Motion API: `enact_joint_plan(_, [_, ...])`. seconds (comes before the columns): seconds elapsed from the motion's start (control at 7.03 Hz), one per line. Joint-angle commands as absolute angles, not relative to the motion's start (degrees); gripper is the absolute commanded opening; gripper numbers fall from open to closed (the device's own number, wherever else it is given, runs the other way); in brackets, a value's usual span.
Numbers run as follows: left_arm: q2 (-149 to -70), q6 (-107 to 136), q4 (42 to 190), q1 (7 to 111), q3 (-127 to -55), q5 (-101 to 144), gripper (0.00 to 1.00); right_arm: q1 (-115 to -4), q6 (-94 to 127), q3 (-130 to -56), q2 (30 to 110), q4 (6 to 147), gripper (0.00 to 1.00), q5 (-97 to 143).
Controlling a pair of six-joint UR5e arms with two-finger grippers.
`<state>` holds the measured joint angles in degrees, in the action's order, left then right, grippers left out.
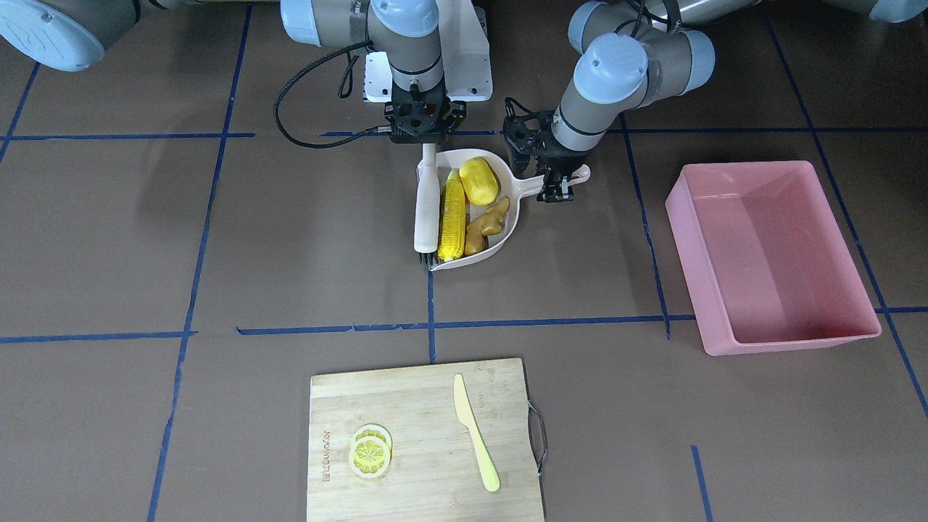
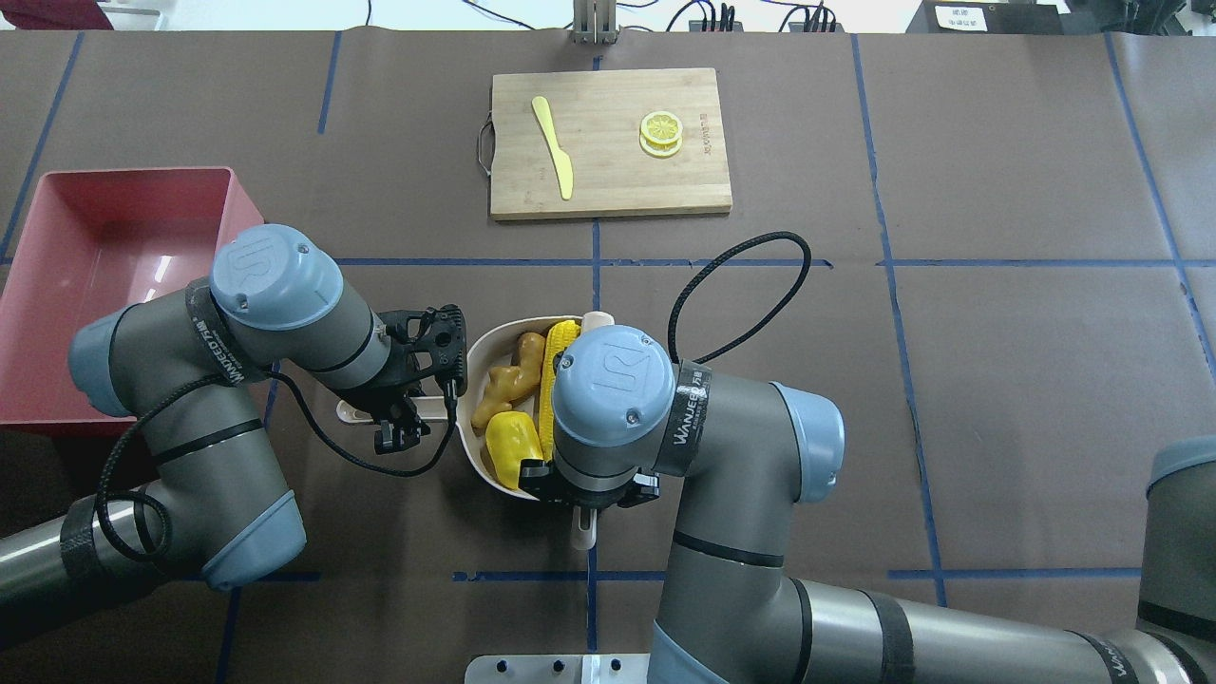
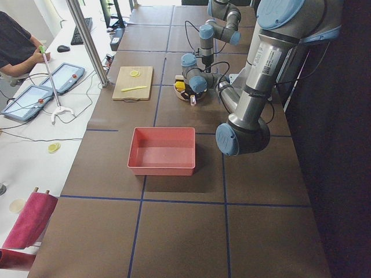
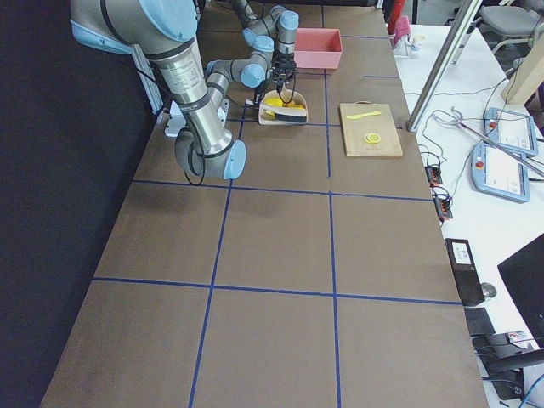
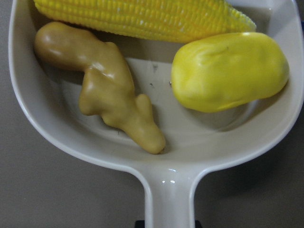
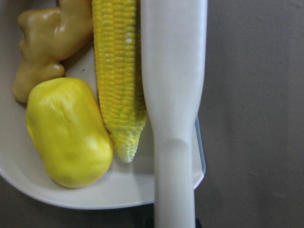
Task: Sweep and dump trash into bin
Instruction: 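Sweep the corn, potato and ginger into the dustpan with the right gripper's brush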
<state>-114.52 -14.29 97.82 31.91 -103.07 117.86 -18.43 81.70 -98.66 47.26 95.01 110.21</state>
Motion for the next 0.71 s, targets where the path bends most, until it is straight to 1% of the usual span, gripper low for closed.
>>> enact_joint_plan(0.0, [-114.9, -14.2, 97.9, 31.9, -103.0, 117.9, 0.10, -18.2, 82.4, -97.7, 46.1, 95.1, 0.00, 110.7])
enact_joint_plan(0.28, [-114.8, -14.1, 98.1, 31.9, -103.0, 117.9, 0.10, -17.2, 83.1, -97.9, 46.1, 95.2, 0.00, 111.0])
enact_joint_plan(0.57, [-114.4, -14.0, 98.5, 32.0, -102.9, 118.2, 0.06, -17.4, 83.1, -99.7, 46.8, 95.6, 0.00, 112.8])
